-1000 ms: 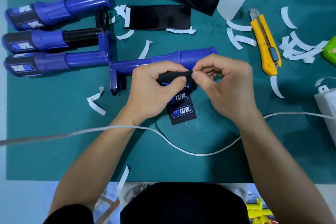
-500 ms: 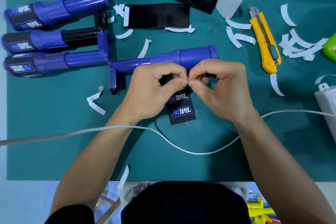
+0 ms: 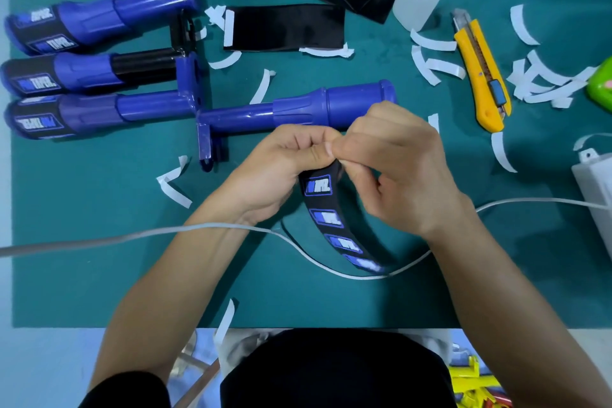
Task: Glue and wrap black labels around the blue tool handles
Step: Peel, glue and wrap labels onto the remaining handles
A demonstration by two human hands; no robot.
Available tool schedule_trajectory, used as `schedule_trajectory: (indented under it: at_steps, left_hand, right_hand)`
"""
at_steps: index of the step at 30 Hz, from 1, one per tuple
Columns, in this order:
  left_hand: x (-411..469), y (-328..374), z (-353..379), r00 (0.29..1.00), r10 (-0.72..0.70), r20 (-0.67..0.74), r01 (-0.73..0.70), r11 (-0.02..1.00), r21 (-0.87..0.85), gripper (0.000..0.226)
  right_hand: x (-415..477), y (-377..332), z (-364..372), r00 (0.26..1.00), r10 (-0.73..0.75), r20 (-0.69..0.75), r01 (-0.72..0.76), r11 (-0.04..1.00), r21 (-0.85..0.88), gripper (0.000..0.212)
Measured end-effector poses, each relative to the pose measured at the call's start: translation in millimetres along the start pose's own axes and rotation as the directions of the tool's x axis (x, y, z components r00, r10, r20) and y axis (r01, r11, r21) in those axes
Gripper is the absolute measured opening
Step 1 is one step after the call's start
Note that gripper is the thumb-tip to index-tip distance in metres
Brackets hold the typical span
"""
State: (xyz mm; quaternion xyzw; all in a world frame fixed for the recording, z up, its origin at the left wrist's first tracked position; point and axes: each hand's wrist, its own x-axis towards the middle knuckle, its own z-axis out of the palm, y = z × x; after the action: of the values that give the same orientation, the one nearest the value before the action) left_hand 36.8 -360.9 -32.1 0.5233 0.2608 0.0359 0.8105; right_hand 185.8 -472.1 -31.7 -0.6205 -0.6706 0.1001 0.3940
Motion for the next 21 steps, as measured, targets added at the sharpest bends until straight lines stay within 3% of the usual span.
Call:
schedule_trajectory:
  at_steps: [3, 7, 9, 12, 14, 17, 21]
  left_hand:
    - [1.8, -2.5, 3.6, 0.999, -0.027, -0.043, 0.026, 0.999, -0.018, 0.017]
    - [9.0, 0.9, -4.7, 0.942, 0.025, -0.334, -0.032, 0.999, -0.013, 0.01]
    - [8.4, 2.0, -9.1, 0.905, 0.141, -0.401, -0.107, 0.989, 0.106, 0.016]
    - [7.9, -2.1, -4.4, 0.844, 0.242, -0.478, -0.133, 0.959, 0.252, 0.024]
    - [7.6, -5.2, -1.7, 0.784, 0.305, -0.54, -0.129, 0.932, 0.339, 0.025]
    - [7.1, -6.6, -0.5, 0.748, 0.327, -0.578, -0.131, 0.926, 0.354, 0.019]
    - [3.2, -4.0, 3.0, 0.818, 0.253, -0.517, -0.151, 0.961, 0.231, 0.019]
  right_hand:
    - [0.9, 2.8, -9.5, 0.985, 0.121, 0.121, -0.14, 0.976, 0.165, 0.018]
    - [-1.8, -3.0, -17.8, 0.929, 0.228, 0.292, -0.342, 0.829, 0.442, 0.014]
    - [-1.4, -5.0, -14.1, 0.912, 0.369, 0.177, -0.409, 0.82, 0.401, 0.011]
    - [-3.1, -4.3, -5.6, 0.831, 0.552, -0.067, -0.526, 0.82, 0.228, 0.014]
    - [-2.8, -11.5, 4.5, 0.831, 0.538, -0.141, -0.526, 0.843, 0.114, 0.016]
    - [-0.5, -25.1, 24.8, 0.905, 0.385, -0.18, -0.404, 0.912, -0.077, 0.018]
    - [1.8, -25.8, 34.2, 0.888, 0.433, -0.156, -0.451, 0.886, -0.106, 0.042]
